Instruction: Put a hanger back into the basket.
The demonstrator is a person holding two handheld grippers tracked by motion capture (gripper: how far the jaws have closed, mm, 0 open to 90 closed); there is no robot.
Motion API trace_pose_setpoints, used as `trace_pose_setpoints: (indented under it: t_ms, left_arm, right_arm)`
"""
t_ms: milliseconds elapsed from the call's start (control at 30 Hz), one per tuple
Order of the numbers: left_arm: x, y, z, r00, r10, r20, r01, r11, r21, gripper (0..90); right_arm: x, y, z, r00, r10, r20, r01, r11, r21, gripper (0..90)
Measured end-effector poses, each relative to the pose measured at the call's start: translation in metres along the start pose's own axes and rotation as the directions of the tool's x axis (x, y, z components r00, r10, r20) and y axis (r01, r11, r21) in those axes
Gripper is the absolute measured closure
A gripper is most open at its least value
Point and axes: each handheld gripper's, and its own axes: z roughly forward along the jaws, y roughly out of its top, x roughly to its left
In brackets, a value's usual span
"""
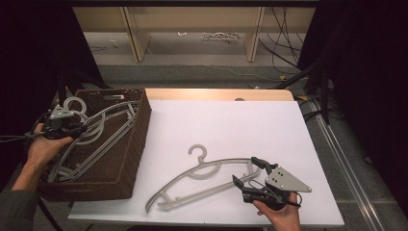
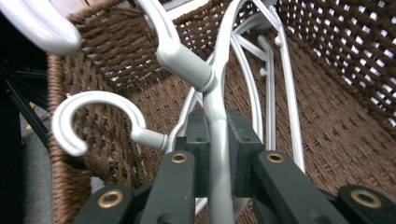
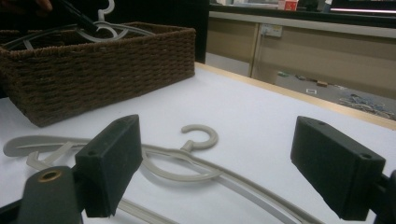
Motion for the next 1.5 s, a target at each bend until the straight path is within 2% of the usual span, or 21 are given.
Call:
trace_pose_setpoints:
  t_ms: [233, 267, 300, 433, 467, 500, 600, 700, 733, 767, 800, 833, 867, 900, 1033, 1067, 1100, 1133, 1200, 1267, 1500]
  left_arm:
    - [-0.008, -0.006, 0.016, 0.9997, 0.001, -0.024, 0.000, 0.9985, 0.054, 81.4]
    - [-0.007, -0.012, 0.021, 0.9993, -0.011, -0.035, 0.014, 0.9962, 0.086, 81.3]
    - [-0.007, -0.014, 0.023, 0.9984, -0.028, -0.049, 0.032, 0.9955, 0.089, 81.2]
    - [-0.005, -0.016, 0.022, 0.9965, -0.054, -0.063, 0.060, 0.9945, 0.086, 80.3]
    - [-0.004, -0.016, 0.020, 0.9962, -0.047, -0.073, 0.053, 0.9948, 0.087, 78.6]
    - [-0.004, -0.016, 0.019, 0.9949, -0.049, -0.088, 0.056, 0.9953, 0.079, 71.8]
    - [-0.005, -0.012, 0.010, 0.9914, -0.036, -0.126, 0.044, 0.9967, 0.068, 69.1]
    - [-0.007, -0.006, 0.002, 0.9883, -0.057, -0.142, 0.062, 0.9976, 0.031, 58.8]
    - [-0.008, -0.004, -0.001, 0.9878, -0.071, -0.138, 0.074, 0.9971, 0.015, 58.8]
    - [-0.011, 0.000, -0.009, 0.9861, -0.102, -0.131, 0.100, 0.9947, -0.024, 53.7]
    - [-0.011, 0.000, -0.009, 0.9861, -0.102, -0.131, 0.100, 0.9947, -0.024, 50.7]
    - [-0.013, 0.001, -0.012, 0.9848, -0.123, -0.123, 0.118, 0.9919, -0.046, 50.7]
    - [-0.018, 0.004, -0.019, 0.9819, -0.160, -0.101, 0.153, 0.9853, -0.077, 45.3]
    - [-0.018, 0.004, -0.019, 0.9819, -0.160, -0.101, 0.153, 0.9853, -0.077, 44.5]
    - [-0.036, 0.008, -0.034, 0.9838, -0.163, -0.075, 0.152, 0.9791, -0.135, 40.7]
    - [-0.044, 0.009, -0.040, 0.9834, -0.176, -0.044, 0.167, 0.9722, -0.164, 38.3]
    - [-0.055, 0.012, -0.048, 0.9815, -0.192, 0.000, 0.188, 0.9614, -0.201, 38.3]
    - [-0.055, 0.012, -0.048, 0.9815, -0.192, 0.000, 0.188, 0.9614, -0.201, 38.3]
    - [-0.067, 0.016, -0.055, 0.9830, -0.182, 0.024, 0.182, 0.9552, -0.233, 38.3]
    - [-0.079, 0.021, -0.058, 0.9804, -0.188, 0.061, 0.197, 0.9432, -0.267, 38.0]
    - [-0.115, 0.029, -0.057, 0.9783, -0.153, 0.139, 0.191, 0.9260, -0.325, 32.5]
  right_arm:
    - [-0.001, 0.000, -0.001, 1.0000, 0.000, -0.002, 0.000, 1.000, 0.006, 17.5]
    - [0.000, 0.000, 0.000, 1.0000, 0.001, 0.000, -0.001, 1.000, -0.003, 17.5]
    - [0.000, 0.000, 0.000, 1.0000, 0.001, 0.003, -0.001, 1.000, -0.006, 17.5]
    - [0.000, 0.000, 0.000, 1.0000, 0.000, 0.001, 0.000, 1.000, -0.005, 17.5]
    - [0.000, 0.000, 0.000, 1.0000, 0.001, 0.000, -0.001, 1.000, -0.002, 17.5]
    - [-0.001, 0.000, -0.001, 1.0000, 0.001, -0.003, -0.001, 1.000, 0.008, 17.5]
    - [0.000, 0.000, 0.000, 1.0000, -0.003, 0.001, 0.003, 1.000, -0.002, 17.5]
    - [0.000, 0.000, 0.000, 1.0000, -0.002, 0.001, 0.002, 1.000, -0.004, 17.5]
    - [0.000, 0.000, 0.000, 1.0000, -0.002, 0.001, 0.002, 1.000, -0.004, 17.5]
    - [0.000, 0.000, 0.000, 1.0000, -0.003, 0.001, 0.003, 1.000, -0.003, 17.5]
    - [0.000, 0.000, 0.000, 1.0000, -0.003, 0.001, 0.003, 1.000, -0.003, 17.5]
    - [0.000, 0.000, 0.000, 1.0000, -0.003, -0.002, 0.003, 1.000, -0.002, 17.5]
    - [0.000, 0.000, 0.000, 1.0000, -0.001, 0.004, 0.001, 1.000, -0.009, 17.5]
    - [0.000, 0.000, 0.000, 1.0000, -0.001, 0.004, 0.001, 1.000, -0.009, 17.5]
    - [0.000, 0.000, 0.000, 1.0000, -0.002, 0.002, 0.002, 1.000, -0.001, 17.5]
    - [0.000, 0.001, -0.001, 1.0000, -0.002, 0.000, 0.002, 1.000, 0.001, 17.5]
    - [0.000, 0.000, 0.000, 1.0000, -0.003, 0.002, 0.003, 1.000, -0.006, 17.5]
    - [0.000, 0.000, 0.000, 1.0000, -0.003, 0.002, 0.003, 1.000, -0.006, 17.5]
    - [0.000, 0.000, 0.000, 1.0000, -0.001, 0.000, 0.001, 1.000, -0.002, 17.5]
    - [0.000, 0.001, -0.001, 1.0000, -0.004, -0.003, 0.004, 1.000, -0.008, 17.5]
    - [-0.001, 0.001, 0.000, 1.0000, -0.008, -0.004, 0.008, 1.000, -0.007, 17.5]
